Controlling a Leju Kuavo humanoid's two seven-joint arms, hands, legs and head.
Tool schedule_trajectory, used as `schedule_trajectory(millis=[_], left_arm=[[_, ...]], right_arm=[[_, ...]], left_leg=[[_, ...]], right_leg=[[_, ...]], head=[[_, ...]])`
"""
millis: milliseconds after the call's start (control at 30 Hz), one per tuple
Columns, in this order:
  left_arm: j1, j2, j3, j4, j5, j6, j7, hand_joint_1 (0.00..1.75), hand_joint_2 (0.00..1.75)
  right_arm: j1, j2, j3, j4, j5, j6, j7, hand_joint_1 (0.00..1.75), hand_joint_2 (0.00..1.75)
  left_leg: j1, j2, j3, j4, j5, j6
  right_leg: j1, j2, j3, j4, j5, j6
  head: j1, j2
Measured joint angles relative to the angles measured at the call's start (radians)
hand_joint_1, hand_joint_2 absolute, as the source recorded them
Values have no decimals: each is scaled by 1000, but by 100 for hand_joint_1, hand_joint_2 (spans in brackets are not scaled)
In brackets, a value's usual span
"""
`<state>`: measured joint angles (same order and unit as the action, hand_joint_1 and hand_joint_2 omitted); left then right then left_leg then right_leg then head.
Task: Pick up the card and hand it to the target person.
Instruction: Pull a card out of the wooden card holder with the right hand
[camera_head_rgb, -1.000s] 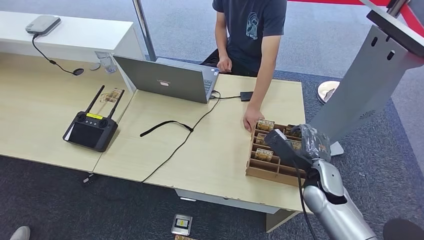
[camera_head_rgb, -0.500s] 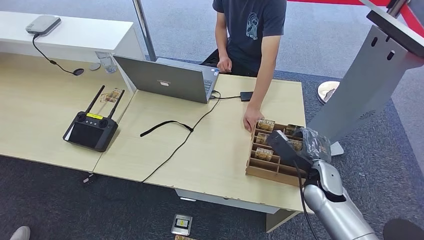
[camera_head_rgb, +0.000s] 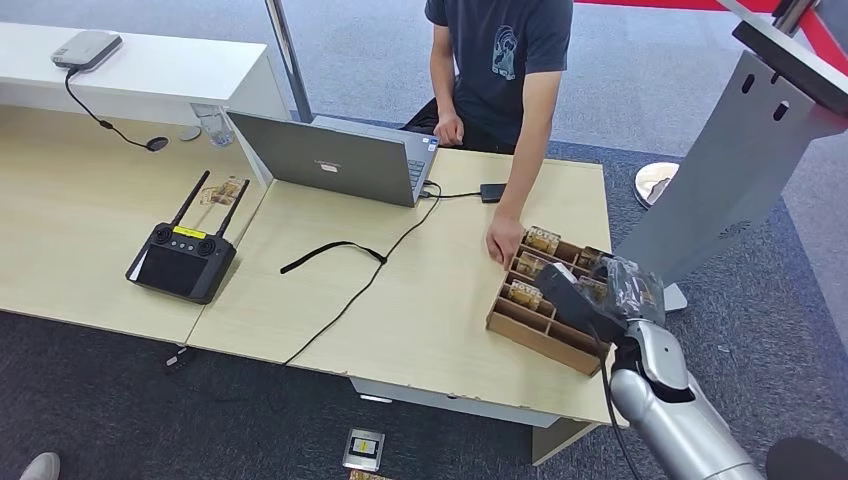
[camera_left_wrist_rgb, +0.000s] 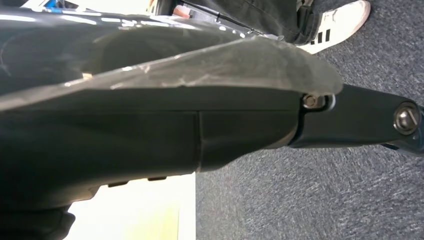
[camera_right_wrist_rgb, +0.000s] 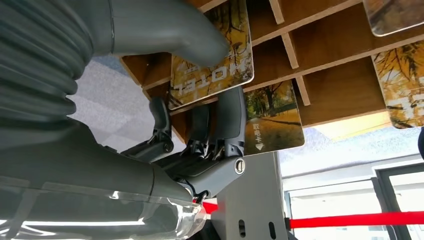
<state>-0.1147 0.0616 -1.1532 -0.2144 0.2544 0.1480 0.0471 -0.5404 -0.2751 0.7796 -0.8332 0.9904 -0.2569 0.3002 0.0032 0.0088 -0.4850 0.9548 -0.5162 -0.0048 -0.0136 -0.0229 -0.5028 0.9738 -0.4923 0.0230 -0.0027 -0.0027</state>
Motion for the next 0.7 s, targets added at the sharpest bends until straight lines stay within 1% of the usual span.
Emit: schedule_trajectory(millis=[100, 300, 400, 533, 700], left_arm=[[0, 0, 0, 0, 0, -1, -1, 0, 0], [0, 0, 0, 0, 0, -1, -4, 0, 0], [0, 0, 0, 0, 0, 0, -6, 0, 0], [0, 0, 0, 0, 0, 2, -7, 0, 0], [0, 0, 0, 0, 0, 10, -8, 0, 0]], right_arm=[[-2, -2, 7, 4, 6, -12, -1, 175, 175], [-2, -4, 25, 15, 17, -61, -13, 175, 175], [-1, -5, 34, 21, 23, -100, -24, 175, 175], [-2, -8, 35, 13, 27, -185, -54, 175, 175], [1, -18, 32, -54, 21, -242, -76, 175, 175]], left_leg=[[0, 0, 0, 0, 0, 0], [0, 0, 0, 0, 0, 0], [0, 0, -1, 0, 1, 0], [0, 0, -1, 0, 1, 0], [0, 0, -1, 0, 1, 0]], right_leg=[[0, 0, 0, 0, 0, 0], [0, 0, 0, 0, 1, 0], [0, 0, 0, 0, 1, 0], [0, 0, 0, 0, 1, 0], [0, 0, -1, 0, 1, 0]], head=[[0, 0], [0, 0], [0, 0], [0, 0], [0, 0]])
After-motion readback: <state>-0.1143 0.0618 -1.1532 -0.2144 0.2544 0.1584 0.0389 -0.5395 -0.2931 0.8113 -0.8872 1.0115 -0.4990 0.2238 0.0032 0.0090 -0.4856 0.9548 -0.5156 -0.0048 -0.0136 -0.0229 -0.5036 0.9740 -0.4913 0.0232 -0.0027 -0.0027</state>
